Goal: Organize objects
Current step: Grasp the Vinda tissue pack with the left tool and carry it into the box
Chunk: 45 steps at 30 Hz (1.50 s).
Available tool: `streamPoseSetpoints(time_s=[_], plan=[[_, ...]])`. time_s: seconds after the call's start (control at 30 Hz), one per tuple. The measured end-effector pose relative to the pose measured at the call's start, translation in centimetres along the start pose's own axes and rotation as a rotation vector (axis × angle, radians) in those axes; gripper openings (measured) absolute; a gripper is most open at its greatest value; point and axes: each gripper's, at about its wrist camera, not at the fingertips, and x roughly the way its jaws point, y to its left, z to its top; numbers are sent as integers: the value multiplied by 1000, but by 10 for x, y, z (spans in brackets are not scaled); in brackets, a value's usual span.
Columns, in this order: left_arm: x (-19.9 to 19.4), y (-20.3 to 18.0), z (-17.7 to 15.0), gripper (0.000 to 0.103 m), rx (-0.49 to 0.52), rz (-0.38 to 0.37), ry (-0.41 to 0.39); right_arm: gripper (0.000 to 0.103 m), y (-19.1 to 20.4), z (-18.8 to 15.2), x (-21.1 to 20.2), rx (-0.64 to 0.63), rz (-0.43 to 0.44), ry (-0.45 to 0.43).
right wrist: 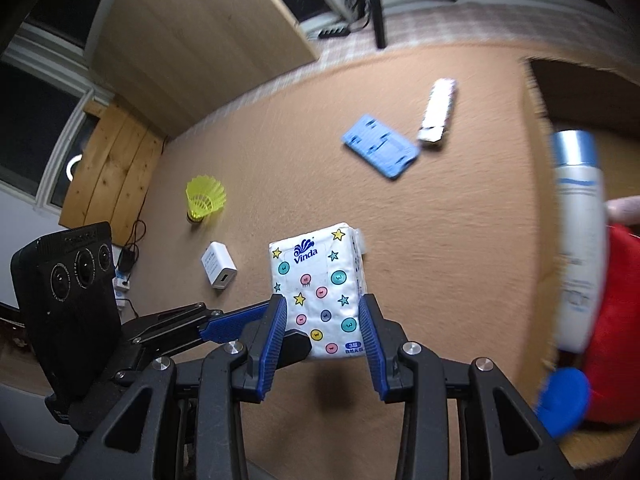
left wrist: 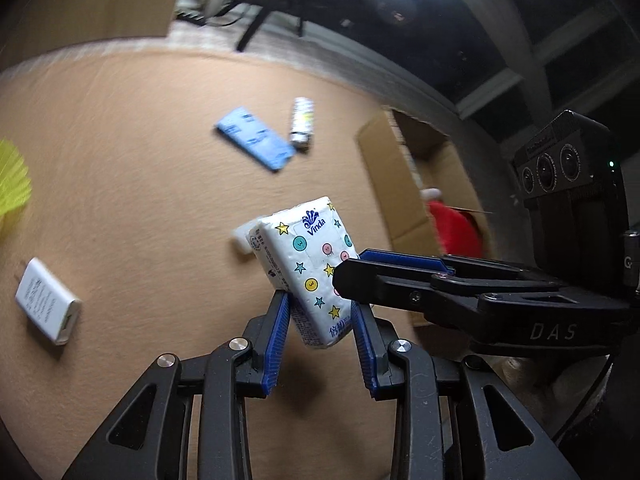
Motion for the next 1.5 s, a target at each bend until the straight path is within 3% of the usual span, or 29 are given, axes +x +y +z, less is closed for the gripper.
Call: streamPoseSetpoints(time_s=[0.47,0.8,1.07,1.13,1.2,1.5], plan=[[18,-98,6,33,151,-96,15,35,-47,-29,-92,88,-56,-167],[52,-148,13,33,217,-134,42,35,-93,-41,-124,171,-87,-223],[65,-162,13,37,236,-120,55,36,-107,-43,-135,198,-105,-253],[64,-161,13,41,241,-112,51,48,-106,-43,-136,193,-119,-257],[60,-160,12,46,243,-99,47,52,-103,-43,-138,188,-129,-268],[34,-139,10,46,222,-60,9,54,-86,-38,-131,162,-133,-267]])
